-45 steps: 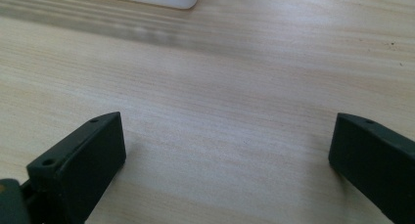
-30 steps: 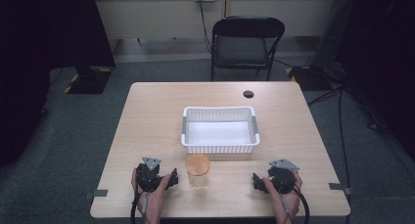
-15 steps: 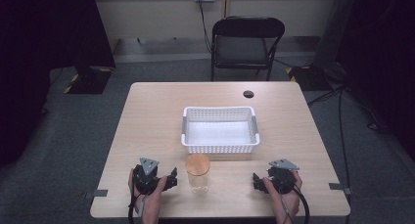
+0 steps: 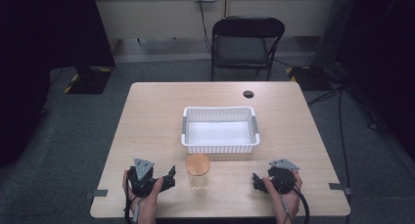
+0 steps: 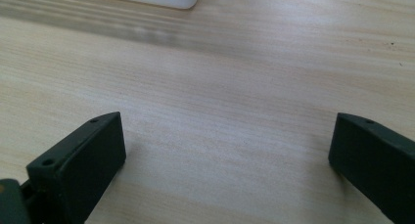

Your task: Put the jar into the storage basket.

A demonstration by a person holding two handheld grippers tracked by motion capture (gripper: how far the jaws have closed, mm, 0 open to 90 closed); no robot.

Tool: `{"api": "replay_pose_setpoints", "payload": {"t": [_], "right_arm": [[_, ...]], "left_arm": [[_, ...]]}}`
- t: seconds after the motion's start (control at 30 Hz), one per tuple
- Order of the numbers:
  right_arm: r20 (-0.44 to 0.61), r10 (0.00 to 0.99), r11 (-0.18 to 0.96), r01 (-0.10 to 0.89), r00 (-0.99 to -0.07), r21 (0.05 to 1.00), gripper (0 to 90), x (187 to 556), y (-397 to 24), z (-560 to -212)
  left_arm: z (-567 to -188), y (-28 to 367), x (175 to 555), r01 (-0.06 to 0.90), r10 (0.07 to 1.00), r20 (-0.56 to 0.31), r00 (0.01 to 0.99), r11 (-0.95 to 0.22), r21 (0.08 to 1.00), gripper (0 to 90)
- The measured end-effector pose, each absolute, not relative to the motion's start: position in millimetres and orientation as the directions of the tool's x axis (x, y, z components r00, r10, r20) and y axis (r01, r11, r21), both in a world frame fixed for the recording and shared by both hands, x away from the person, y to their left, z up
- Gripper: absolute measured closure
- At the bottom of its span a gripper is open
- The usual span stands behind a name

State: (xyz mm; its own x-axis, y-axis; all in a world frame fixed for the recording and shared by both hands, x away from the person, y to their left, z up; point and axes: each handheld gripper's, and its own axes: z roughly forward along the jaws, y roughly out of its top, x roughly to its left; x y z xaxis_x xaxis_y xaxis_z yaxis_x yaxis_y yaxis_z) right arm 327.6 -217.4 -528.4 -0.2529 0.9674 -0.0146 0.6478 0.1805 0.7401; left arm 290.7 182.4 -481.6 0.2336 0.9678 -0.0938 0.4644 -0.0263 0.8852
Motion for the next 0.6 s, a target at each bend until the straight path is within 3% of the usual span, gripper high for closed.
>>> {"api": "replay_pose_setpoints", "payload": {"t": [0.2,0.6], "right_arm": [[-0.015,0.967,0.181,0.648,-0.253,0.74,0.0,328,-217,-528],[-0.016,0.968,0.179,0.648,-0.25,0.74,0.0,327,-217,-528]], "left_arm": [[-471,182,282,0.47,0.961,-0.113,0.251,-0.019,0.883,1.7],[-452,177,268,0.389,0.934,-0.133,0.331,-0.006,0.921,1.7]]}}
